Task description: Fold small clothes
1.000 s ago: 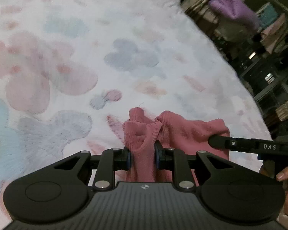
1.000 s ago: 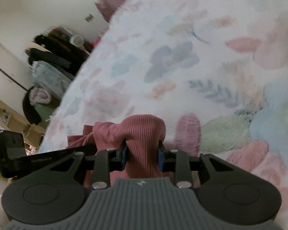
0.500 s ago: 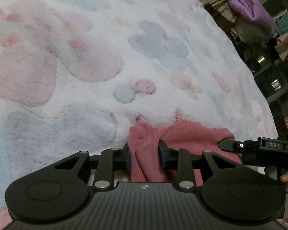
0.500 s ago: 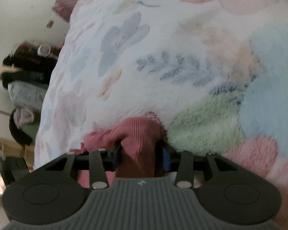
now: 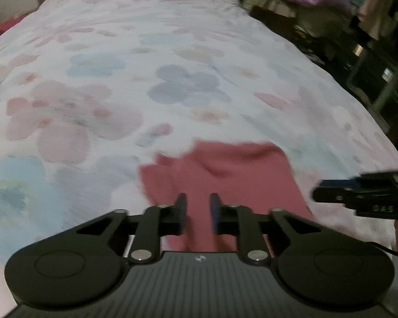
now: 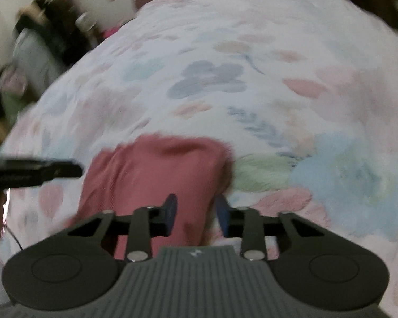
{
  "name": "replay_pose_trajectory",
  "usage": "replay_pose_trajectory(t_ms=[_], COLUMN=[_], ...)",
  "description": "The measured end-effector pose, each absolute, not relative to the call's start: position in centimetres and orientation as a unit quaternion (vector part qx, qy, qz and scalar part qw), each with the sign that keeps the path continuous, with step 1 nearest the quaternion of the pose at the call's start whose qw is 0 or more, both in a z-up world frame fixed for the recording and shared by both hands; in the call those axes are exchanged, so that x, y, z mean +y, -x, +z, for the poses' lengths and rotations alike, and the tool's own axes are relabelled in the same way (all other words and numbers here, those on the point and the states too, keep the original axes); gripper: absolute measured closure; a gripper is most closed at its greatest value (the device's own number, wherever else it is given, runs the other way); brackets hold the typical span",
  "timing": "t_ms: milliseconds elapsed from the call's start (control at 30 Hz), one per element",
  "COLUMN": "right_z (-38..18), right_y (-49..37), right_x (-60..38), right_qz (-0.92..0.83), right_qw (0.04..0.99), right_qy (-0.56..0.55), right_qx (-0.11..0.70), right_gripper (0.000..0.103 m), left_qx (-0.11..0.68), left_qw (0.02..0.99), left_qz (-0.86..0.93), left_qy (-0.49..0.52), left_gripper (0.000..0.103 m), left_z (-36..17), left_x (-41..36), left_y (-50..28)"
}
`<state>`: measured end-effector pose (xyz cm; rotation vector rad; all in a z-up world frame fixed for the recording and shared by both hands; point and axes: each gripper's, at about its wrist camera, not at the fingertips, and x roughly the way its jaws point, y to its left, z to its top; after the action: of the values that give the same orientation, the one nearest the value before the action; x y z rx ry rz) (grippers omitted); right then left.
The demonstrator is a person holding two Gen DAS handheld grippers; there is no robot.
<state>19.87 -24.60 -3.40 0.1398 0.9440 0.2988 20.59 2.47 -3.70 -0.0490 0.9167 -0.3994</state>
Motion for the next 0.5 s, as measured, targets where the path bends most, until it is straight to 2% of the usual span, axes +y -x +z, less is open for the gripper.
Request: replay_pose_trajectory(t_ms=[33,133,333,500], right_z=[-3.3,-3.7,-7.4,-5.6], right_y=[-19.3,-18.2,-18.4,-17.0], right_x=[-23.9,-22.3,-22.6,-22.6], right_qz=[0.153,0.153,0.124,0.123], right_qw=[0.877,0.876,0.859,0.869], right_qy=[-0.057,-0.019,-0.022,-0.027], right_qx=[0.451,0.457,0.496,0.478], right_gripper=[0.093,0.099,0.103,0.103], left_qx=[0.44,0.459,0.488,0.473], left_qw=[0.876,0.868,0.861,0.869], left_qz=[-0.197,-0.188,-0.143,-0.146], left_qy=[0.015,0.005,-0.027,0.006], left_gripper=[0.096,0.101,0.103,0.103], left_z=[-4.0,-5.4,-8.6,-6.1], left_x=[1.8,1.1,2.0,4.0], left_y=[-20.0,-19.3,-19.5,-17.9])
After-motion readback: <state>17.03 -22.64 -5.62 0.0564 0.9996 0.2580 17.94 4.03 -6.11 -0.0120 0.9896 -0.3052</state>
